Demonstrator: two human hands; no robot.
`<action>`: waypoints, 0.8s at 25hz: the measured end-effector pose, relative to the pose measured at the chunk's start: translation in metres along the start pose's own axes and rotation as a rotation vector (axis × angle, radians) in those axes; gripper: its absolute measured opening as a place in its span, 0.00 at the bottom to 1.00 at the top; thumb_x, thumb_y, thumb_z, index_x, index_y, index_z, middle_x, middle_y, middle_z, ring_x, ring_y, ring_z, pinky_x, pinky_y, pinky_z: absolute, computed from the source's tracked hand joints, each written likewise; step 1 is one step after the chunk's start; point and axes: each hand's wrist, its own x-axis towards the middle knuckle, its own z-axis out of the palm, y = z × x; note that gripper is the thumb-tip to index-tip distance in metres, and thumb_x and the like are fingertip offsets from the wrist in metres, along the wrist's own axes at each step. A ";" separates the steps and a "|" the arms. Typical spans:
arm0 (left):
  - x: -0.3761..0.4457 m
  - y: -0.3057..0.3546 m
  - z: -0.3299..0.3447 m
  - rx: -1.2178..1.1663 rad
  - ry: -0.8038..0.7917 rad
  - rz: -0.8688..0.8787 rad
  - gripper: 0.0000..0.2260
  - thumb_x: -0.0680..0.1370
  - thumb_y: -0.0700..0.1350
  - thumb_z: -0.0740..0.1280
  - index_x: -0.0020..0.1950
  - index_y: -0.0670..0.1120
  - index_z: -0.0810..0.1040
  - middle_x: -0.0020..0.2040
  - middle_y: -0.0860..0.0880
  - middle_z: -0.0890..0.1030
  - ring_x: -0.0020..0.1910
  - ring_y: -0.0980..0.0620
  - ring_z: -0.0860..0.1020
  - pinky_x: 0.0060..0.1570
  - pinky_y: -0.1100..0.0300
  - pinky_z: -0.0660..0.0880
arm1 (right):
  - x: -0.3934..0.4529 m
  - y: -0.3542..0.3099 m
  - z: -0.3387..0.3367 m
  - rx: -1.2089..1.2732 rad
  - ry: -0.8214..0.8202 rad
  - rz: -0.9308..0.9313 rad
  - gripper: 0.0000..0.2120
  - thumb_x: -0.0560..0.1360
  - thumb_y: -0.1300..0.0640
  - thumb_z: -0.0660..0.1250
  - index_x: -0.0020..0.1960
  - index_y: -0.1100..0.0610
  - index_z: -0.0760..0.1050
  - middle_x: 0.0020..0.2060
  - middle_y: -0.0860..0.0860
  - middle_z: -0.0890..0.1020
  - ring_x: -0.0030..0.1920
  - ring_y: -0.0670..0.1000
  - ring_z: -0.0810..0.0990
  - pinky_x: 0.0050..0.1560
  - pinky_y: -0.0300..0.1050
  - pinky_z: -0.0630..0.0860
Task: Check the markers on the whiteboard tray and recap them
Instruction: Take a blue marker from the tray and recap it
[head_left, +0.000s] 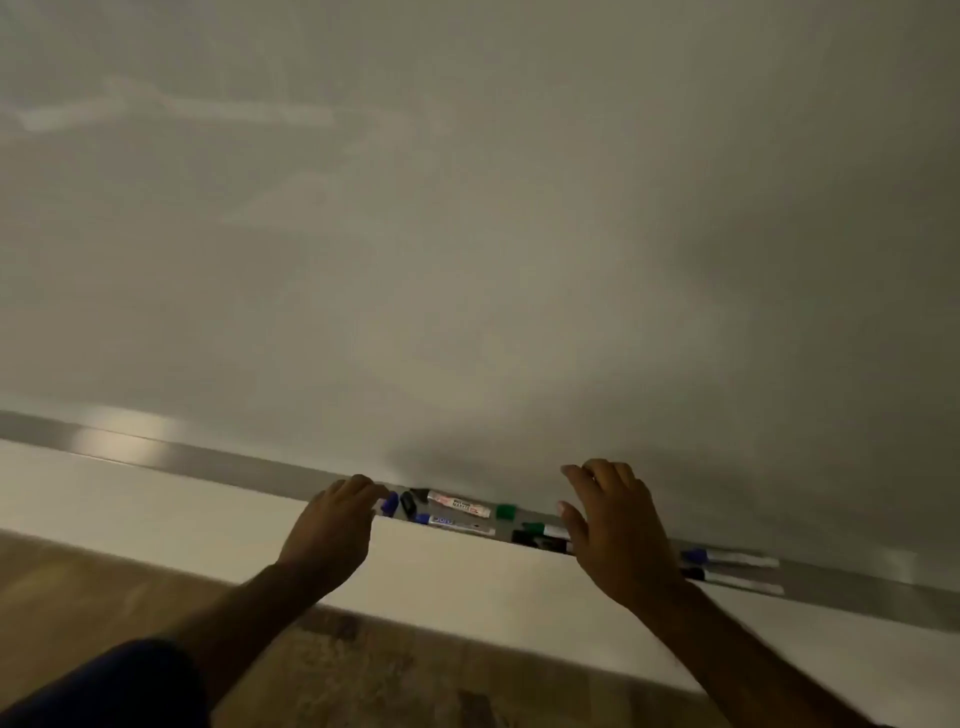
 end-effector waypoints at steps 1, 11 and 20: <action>0.003 -0.005 0.005 -0.003 -0.041 0.003 0.18 0.73 0.35 0.64 0.60 0.51 0.76 0.58 0.51 0.79 0.53 0.50 0.77 0.51 0.56 0.76 | 0.004 -0.005 0.009 0.020 -0.014 0.003 0.16 0.74 0.54 0.68 0.60 0.57 0.74 0.52 0.54 0.79 0.52 0.55 0.76 0.48 0.50 0.77; 0.036 -0.060 0.046 -0.004 -0.217 0.165 0.31 0.72 0.28 0.60 0.70 0.53 0.68 0.71 0.53 0.70 0.64 0.49 0.71 0.60 0.55 0.72 | 0.022 -0.056 0.102 0.166 -0.254 -0.026 0.13 0.76 0.63 0.63 0.59 0.55 0.75 0.53 0.52 0.80 0.55 0.53 0.76 0.55 0.48 0.73; 0.059 -0.075 0.048 0.073 -0.234 0.336 0.28 0.69 0.30 0.66 0.65 0.52 0.73 0.67 0.52 0.75 0.58 0.48 0.76 0.55 0.51 0.76 | 0.042 -0.073 0.151 0.095 -0.443 -0.019 0.26 0.72 0.69 0.61 0.67 0.51 0.69 0.62 0.53 0.76 0.61 0.57 0.71 0.61 0.55 0.67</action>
